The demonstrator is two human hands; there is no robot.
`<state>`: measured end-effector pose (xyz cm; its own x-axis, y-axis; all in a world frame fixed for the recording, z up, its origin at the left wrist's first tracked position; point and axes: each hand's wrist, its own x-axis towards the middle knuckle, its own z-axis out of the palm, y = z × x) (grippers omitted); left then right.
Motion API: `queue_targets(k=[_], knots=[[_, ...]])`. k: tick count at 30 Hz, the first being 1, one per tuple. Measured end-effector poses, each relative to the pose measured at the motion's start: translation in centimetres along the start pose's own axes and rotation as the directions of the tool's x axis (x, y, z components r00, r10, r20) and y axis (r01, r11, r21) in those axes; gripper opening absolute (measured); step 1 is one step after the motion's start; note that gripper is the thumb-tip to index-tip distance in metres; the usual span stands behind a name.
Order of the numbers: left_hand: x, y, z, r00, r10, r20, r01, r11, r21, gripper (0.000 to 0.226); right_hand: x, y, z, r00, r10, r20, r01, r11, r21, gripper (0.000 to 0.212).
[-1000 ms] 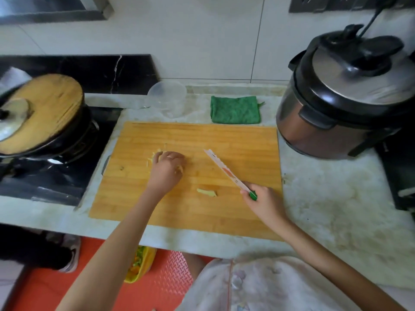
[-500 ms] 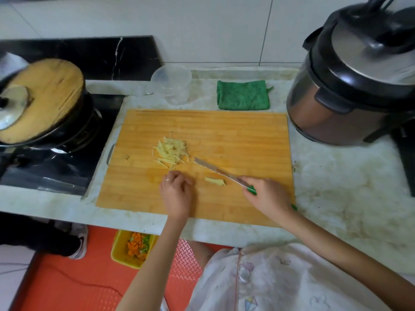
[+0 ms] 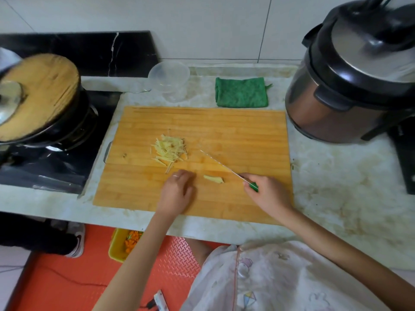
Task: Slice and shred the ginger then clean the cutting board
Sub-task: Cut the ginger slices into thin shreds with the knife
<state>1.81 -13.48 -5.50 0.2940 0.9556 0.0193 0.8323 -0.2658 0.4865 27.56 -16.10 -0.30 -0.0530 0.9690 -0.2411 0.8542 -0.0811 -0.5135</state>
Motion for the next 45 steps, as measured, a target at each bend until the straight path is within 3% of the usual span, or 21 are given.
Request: queue_targets(k=[3, 7, 10, 18, 26, 37, 45], knots=[[0.8, -1.5, -0.9, 0.992, -0.105, -0.071, 0.108, 0.994, 0.037, 0.047, -0.2, -0.3, -0.7, 0.997, -0.058, 0.049, 0.062, 0.995, -0.081, 0.034], [-1.2, 0.8, 0.9, 0.979, 0.058, -0.198, -0.039, 0.994, 0.100, 0.031, -0.6, -0.9, -1.1, 0.989, -0.107, 0.102, 0.123, 0.978, -0.166, 0.037], [-2.6, 3.3, 3.6, 0.978, 0.184, -0.103, -0.173, 0.980, 0.103, 0.035, -0.7, -1.0, -0.8, 0.983, -0.134, 0.127, 0.156, 0.970, -0.184, 0.037], [-2.5, 4.6, 4.4, 1.000, 0.024, 0.011, -0.025, 0.993, 0.118, 0.050, -0.3, -1.1, -0.4, 0.970, -0.164, 0.181, 0.210, 0.938, -0.274, 0.038], [-2.1, 4.9, 4.4, 0.999, -0.004, 0.039, -0.001, 0.992, 0.128, 0.055, -0.1, -1.5, -0.7, 0.971, -0.149, 0.187, 0.199, 0.937, -0.287, 0.038], [-1.6, 4.8, 4.1, 0.998, 0.003, 0.060, -0.009, 0.995, 0.098, 0.058, 1.4, -1.4, -1.5, 0.982, -0.065, 0.179, 0.093, 0.984, -0.154, 0.029], [-1.7, 4.8, 4.3, 0.999, 0.008, 0.050, -0.014, 0.993, 0.117, 0.057, 2.3, -1.7, -2.3, 0.960, -0.131, 0.247, 0.191, 0.952, -0.240, 0.035]])
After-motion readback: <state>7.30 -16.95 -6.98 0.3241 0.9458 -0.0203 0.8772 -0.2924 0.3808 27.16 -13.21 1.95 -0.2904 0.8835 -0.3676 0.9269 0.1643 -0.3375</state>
